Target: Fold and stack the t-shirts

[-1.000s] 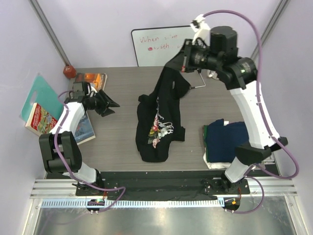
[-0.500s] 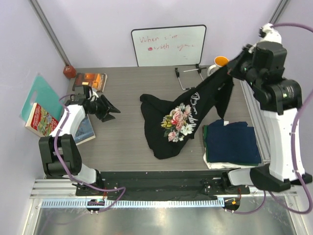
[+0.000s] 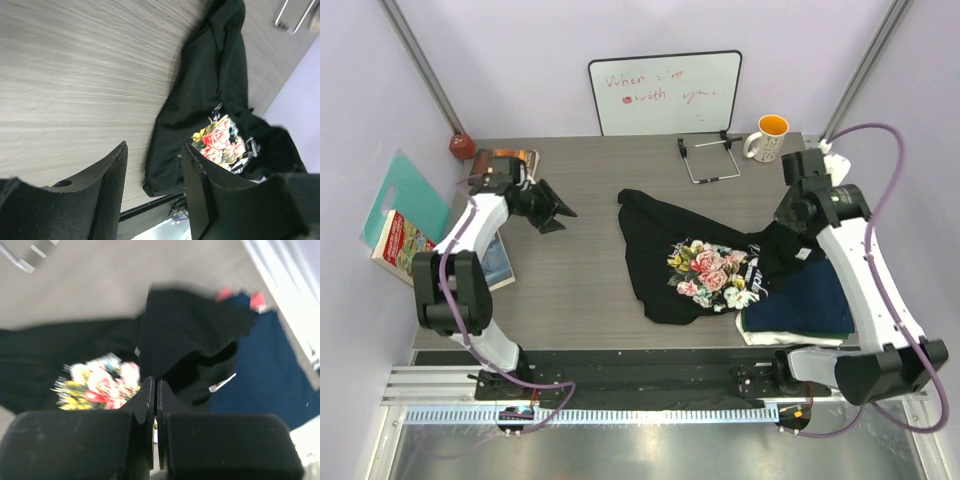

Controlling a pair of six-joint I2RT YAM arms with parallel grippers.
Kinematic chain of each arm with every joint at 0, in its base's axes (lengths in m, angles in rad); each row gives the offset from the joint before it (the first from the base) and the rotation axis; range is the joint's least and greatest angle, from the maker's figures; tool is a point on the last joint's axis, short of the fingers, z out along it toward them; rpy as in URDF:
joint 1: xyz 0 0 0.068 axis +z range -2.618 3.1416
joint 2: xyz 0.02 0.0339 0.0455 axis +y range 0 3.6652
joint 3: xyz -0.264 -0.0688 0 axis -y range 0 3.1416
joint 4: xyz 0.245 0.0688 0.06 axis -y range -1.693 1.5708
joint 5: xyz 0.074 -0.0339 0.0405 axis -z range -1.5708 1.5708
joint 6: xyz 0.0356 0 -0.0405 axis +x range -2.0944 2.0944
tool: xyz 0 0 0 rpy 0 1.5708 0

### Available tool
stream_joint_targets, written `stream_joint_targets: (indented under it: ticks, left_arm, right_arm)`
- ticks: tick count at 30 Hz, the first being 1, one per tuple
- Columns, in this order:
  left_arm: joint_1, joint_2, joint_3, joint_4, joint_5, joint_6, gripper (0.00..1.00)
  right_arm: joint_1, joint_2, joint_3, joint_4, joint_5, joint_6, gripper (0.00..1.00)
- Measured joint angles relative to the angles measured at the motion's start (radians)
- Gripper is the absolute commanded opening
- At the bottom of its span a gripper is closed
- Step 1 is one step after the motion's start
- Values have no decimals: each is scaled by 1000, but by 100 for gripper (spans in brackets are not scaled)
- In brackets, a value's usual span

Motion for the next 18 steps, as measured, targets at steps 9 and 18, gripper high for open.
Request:
stream_joint_targets:
  ticks: [9, 18]
  left_arm:
    - [-233, 336, 269, 17, 41, 4, 50]
    - [-301, 644, 653, 2, 39, 29, 52]
  right_arm:
    - [-26, 50, -114, 0, -68, 46, 1]
    - [-42, 32, -113, 3, -89, 45, 1]
